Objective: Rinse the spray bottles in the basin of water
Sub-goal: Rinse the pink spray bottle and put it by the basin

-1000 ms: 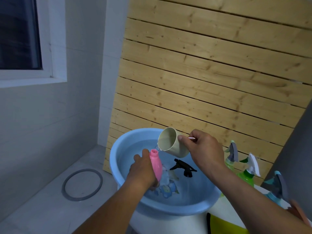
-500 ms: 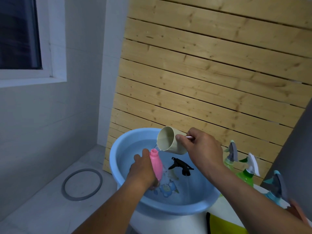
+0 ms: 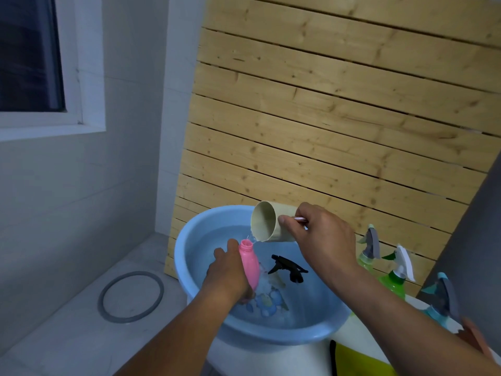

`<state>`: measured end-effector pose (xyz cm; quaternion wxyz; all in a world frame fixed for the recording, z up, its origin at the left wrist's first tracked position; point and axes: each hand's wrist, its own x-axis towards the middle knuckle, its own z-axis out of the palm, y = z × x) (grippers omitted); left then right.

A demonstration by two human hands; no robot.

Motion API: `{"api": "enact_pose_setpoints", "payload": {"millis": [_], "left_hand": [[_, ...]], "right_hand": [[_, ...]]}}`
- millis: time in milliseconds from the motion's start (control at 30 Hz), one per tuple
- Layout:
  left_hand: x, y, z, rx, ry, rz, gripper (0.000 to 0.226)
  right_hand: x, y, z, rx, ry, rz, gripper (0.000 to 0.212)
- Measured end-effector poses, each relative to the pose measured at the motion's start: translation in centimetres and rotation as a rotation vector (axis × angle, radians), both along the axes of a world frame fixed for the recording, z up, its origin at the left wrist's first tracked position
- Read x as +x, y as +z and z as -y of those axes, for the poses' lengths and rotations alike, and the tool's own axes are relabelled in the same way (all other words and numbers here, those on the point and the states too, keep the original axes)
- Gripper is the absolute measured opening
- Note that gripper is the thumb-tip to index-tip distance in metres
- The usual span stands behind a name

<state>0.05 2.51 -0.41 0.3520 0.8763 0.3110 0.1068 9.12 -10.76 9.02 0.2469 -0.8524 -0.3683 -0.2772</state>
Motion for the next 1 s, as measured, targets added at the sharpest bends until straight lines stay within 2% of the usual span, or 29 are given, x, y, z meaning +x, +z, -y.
{"api": "enact_pose_setpoints", "payload": {"millis": [367, 1000], "left_hand": [[-0.2, 0.3, 0.2, -0.014, -0.003, -0.022, 0.090], [-0.1, 0.3, 0.3, -0.011, -0.006, -0.018, 0.091]], "right_hand": [[-0.5, -0.3, -0.2, -0.029, 0.033, 0.065, 0.033], [-1.4, -0.9, -0.3, -0.119, 0.058, 0.381, 0.031]]}}
